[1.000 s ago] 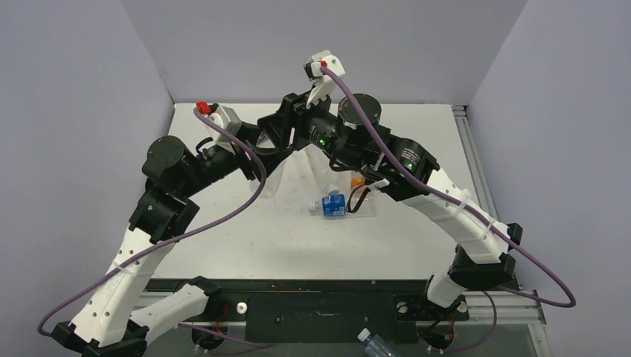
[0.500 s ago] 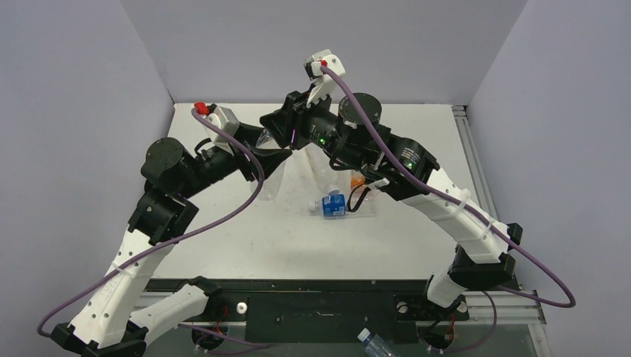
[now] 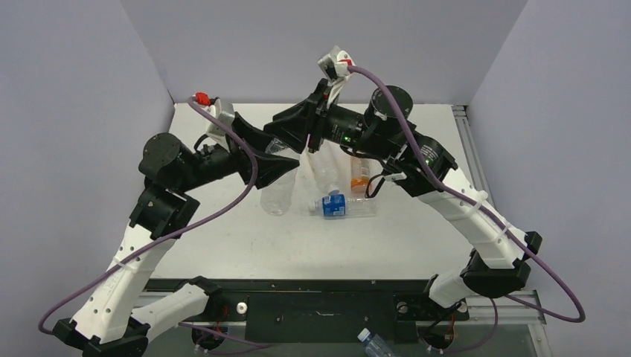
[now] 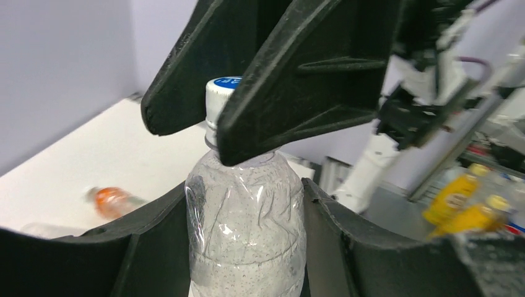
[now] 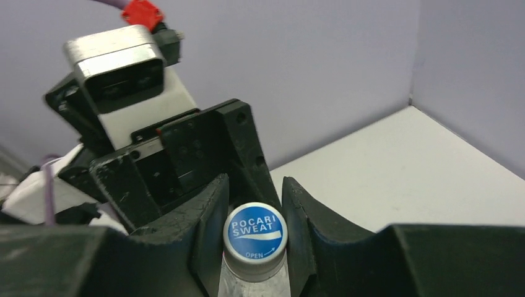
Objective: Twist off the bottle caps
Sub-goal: Unscrew the bottle cap from the plastic bottle.
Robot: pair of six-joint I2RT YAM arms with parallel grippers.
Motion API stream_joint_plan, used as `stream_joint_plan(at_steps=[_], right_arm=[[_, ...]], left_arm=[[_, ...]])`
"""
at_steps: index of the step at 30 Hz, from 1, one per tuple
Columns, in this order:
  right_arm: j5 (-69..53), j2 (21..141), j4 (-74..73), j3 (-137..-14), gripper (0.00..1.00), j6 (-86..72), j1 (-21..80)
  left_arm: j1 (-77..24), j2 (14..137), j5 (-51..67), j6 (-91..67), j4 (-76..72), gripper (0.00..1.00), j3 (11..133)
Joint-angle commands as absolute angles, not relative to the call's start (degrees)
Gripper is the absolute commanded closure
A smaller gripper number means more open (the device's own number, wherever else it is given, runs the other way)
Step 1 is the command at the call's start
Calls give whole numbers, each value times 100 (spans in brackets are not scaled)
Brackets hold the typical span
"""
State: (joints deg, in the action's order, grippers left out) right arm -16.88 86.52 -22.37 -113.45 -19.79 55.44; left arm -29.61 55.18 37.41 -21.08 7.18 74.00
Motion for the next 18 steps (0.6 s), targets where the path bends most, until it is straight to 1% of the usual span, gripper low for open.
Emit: stream_joint_plan(at_steps=[1,4,7,9,12,14,15,16,17,18], right_arm=[[-4077,8376,-1283,-11170,100,-2141,5615],[-5040,8246,-639,-10861,100,-2657,5587],[-5552,8157,257,-10641,100,-3116,5558],[-5750,8117,508,-10623,100,-3310,5521],[-5799,8064,502,-10637,100,-3272,5415],[-5636,8071,168,-10746,100,-2991,5335],[-5512,8078,-382,-10876,100,-2853,5309],[-5107,8064,-876,-10931,86,-2550,5254],[-4555,8006,-1075,-10990,78,-2431,5222],[-4198,7967,-1477,-11010,61,-2188,5217]], left_arm=[[-3040,5555,5298,-3169,-443,100,7972],[-3053,5616,5690,-3534,-657,100,8136],[-3121,5648,5900,-3717,-723,100,8299],[-3150,5653,5981,-3774,-721,100,8386],[-3163,5660,6008,-3751,-694,100,8448],[-3164,5641,6011,-3636,-640,100,8450],[-3160,5633,5952,-3558,-588,100,8438],[-3157,5616,5903,-3355,-444,100,8425],[-3156,5588,5756,-3246,-358,100,8382],[-3156,5580,5664,-2947,-175,100,8357]])
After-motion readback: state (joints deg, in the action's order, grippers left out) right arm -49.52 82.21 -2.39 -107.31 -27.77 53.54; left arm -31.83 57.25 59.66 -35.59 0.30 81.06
